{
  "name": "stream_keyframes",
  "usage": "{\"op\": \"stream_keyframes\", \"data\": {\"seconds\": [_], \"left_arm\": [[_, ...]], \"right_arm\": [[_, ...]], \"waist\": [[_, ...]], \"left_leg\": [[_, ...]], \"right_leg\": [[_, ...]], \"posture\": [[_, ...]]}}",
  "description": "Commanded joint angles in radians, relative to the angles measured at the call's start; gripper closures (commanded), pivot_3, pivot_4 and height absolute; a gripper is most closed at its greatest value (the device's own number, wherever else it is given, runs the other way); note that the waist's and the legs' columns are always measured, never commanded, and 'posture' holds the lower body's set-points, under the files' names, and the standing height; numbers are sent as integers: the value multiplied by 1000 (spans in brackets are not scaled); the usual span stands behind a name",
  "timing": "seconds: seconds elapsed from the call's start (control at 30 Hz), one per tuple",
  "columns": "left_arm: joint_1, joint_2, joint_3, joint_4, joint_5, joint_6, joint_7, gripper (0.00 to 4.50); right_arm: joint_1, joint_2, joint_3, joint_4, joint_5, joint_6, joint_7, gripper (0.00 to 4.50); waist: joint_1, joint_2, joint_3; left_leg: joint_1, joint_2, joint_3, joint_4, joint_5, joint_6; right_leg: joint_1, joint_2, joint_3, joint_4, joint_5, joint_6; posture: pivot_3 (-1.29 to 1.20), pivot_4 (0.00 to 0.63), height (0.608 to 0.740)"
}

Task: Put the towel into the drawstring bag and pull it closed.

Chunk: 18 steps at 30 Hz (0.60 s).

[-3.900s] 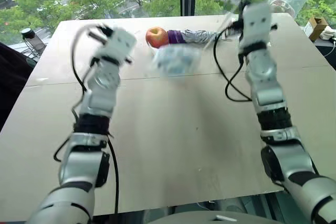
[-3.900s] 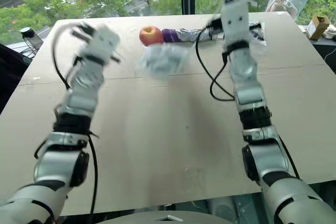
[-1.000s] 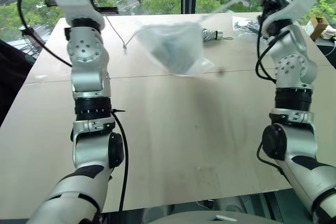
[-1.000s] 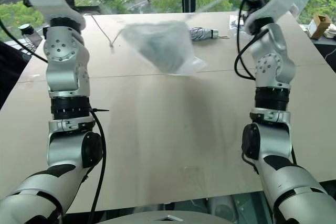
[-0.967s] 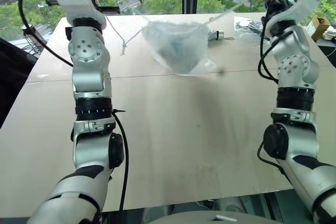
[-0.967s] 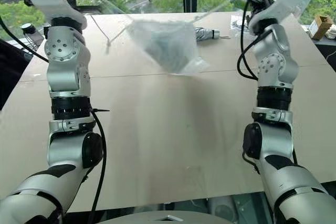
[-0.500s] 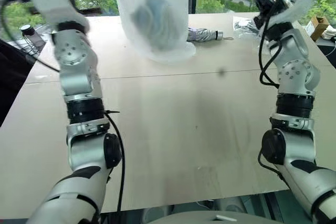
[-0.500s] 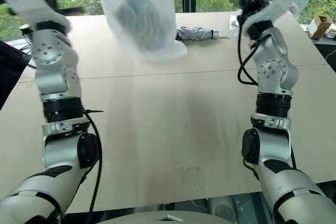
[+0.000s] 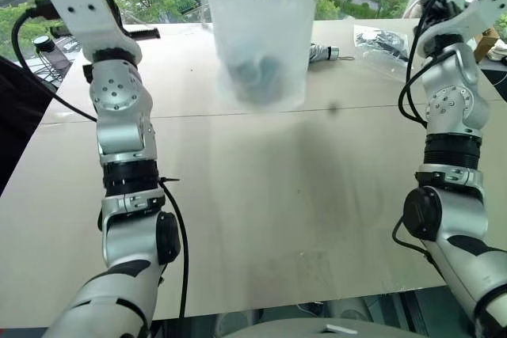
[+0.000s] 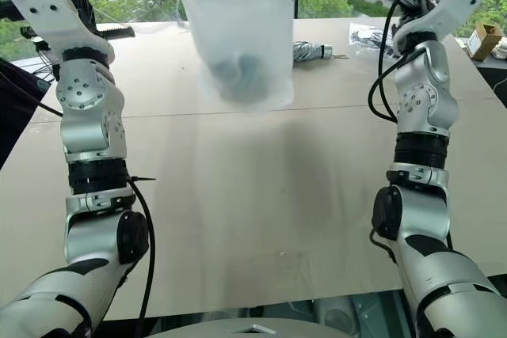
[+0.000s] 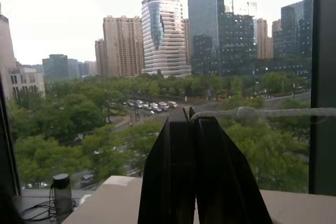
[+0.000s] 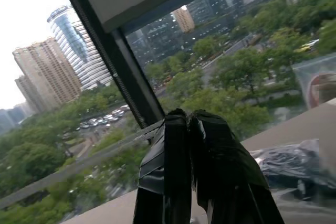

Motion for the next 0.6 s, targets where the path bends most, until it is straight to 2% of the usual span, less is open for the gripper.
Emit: {"op": "stream_keyframes", "data": {"seconds": [0.03,0.13,0.27,0.6], "left_arm": [[33,70,-9,-108,109,-26,41,4438],[77,128,-70,-126,208,-45,22,4438],[132,157,-75,-134,284,-43,64,4438],[169,81,109,-102,207,124,216,4438]], "right_arm": [[50,-138,122,10,-303,-167,-78,4500],[72,-178,172,37,-423,-211,-154,4500],[68,-187,142,70,-468,-232,-244,4500],[48,-146,-63,139,-302,-162,-445,4500]], "waist": [[1,0,0],[-4,0,0],[-12,0,0],[-3,0,0]], "left_leg": [[0,0,0,0,0,0],[1,0,1,-2,0,0],[3,1,2,-2,0,0],[2,1,2,-1,0,0]], "right_leg": [[0,0,0,0,0,0],[-1,1,1,-1,0,0],[-1,1,4,1,0,0],[-1,1,3,1,0,0]], "posture": [[0,150,740],[0,150,740],[0,150,740],[0,150,740]]}}
